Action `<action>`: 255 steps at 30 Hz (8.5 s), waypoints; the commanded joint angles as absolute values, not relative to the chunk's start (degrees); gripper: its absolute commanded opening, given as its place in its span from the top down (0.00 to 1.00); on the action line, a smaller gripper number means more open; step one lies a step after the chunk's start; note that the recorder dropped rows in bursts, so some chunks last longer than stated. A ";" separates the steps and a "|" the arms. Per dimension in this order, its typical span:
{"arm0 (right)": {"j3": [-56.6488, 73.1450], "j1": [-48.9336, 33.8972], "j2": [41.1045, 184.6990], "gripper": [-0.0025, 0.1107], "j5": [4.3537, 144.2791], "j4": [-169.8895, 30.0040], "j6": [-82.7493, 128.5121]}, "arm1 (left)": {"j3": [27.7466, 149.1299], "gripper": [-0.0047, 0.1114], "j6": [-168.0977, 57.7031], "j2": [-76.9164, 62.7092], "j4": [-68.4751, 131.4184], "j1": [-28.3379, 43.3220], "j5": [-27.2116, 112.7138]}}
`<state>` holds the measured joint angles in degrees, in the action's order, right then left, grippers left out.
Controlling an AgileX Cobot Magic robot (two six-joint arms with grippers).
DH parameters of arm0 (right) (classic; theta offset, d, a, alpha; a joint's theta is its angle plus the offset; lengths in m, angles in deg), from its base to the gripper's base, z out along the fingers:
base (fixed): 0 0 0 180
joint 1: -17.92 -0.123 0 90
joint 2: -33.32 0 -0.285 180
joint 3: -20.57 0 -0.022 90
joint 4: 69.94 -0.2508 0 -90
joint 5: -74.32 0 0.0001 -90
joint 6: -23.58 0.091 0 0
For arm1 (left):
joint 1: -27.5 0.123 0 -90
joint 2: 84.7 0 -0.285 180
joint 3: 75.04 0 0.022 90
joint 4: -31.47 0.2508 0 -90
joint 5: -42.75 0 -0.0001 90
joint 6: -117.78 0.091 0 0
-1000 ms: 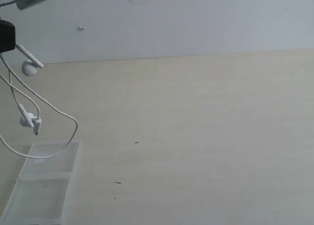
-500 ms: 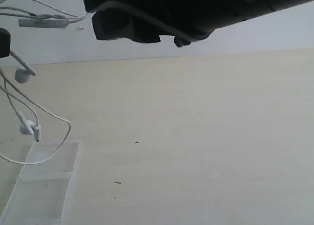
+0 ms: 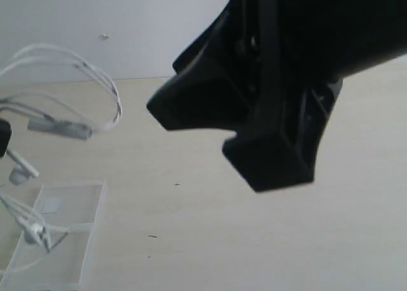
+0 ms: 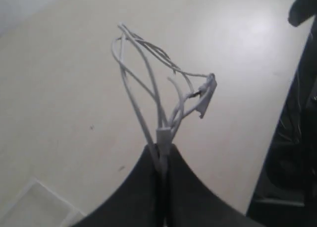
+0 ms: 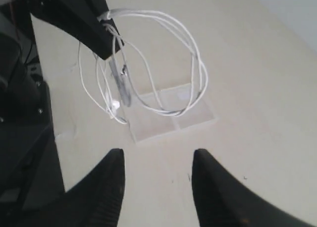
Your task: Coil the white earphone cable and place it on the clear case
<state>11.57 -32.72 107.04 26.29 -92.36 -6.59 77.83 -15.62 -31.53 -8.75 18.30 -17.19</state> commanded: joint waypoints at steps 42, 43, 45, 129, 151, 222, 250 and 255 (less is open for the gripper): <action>21.97 -32.72 122.99 0.88 23.58 -102.19 -20.70 | 78.60 0.96 -17.66 -22.91 9.05 18.26 -27.21; 21.97 -32.72 122.46 0.93 23.72 -101.42 -19.49 | 78.60 0.96 -17.66 -22.91 9.05 18.26 -27.21; 21.97 -32.72 121.69 0.98 23.61 -99.35 -16.93 | 78.60 0.96 -17.66 -22.91 9.05 18.26 -27.21; -8.28 -32.72 102.40 0.98 39.50 -95.15 -4.44 | 50.28 0.96 -19.43 -14.99 -4.21 18.26 26.20; -8.28 -32.72 102.40 0.98 39.50 -95.27 -4.39 | 50.39 0.96 -25.50 -5.17 -3.19 18.26 22.40; -8.28 -32.72 102.40 0.98 39.49 -97.01 -4.45 | 50.39 0.70 -38.19 -4.91 5.31 18.39 24.41; -8.28 -32.72 102.40 0.98 39.49 -97.01 -4.45 | 55.70 0.39 -39.94 -4.91 5.32 18.39 23.11; -8.28 -32.72 102.40 0.98 39.49 -97.01 -4.45 | 57.52 0.41 -40.06 -4.91 7.16 18.39 18.20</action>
<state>-8.10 -32.72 102.92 38.99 -96.88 -4.31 56.14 -39.43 -4.86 5.78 18.30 21.48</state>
